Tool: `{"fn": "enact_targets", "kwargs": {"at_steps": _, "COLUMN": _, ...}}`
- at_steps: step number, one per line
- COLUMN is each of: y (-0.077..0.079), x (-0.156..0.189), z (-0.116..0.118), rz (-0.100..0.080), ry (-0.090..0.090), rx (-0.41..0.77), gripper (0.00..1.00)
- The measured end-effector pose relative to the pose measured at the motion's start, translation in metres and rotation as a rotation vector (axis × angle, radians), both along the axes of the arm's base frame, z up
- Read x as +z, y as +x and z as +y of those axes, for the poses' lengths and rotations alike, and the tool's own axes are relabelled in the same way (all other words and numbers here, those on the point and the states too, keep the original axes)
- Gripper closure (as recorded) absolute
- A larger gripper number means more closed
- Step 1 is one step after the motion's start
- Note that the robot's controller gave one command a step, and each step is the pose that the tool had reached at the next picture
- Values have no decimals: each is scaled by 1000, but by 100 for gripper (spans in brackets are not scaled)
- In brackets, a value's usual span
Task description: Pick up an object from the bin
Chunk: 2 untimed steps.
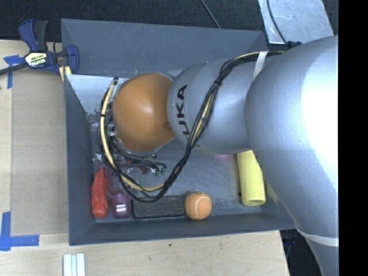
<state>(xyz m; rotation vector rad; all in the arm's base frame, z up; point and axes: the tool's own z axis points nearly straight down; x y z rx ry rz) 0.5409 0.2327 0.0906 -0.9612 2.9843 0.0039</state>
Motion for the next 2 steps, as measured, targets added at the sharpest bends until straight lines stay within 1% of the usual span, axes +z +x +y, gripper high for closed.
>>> {"fn": "enact_targets", "kwargs": {"at_steps": 1, "y": -8, "x": -48, "z": -7, "rz": -49, "ry": 13, "rx": 19, "gripper": 0}}
{"fn": "enact_targets", "kwargs": {"at_steps": 2, "y": -22, "x": -40, "z": -8, "rz": -11, "ry": 5, "rx": 19, "gripper": 0}}
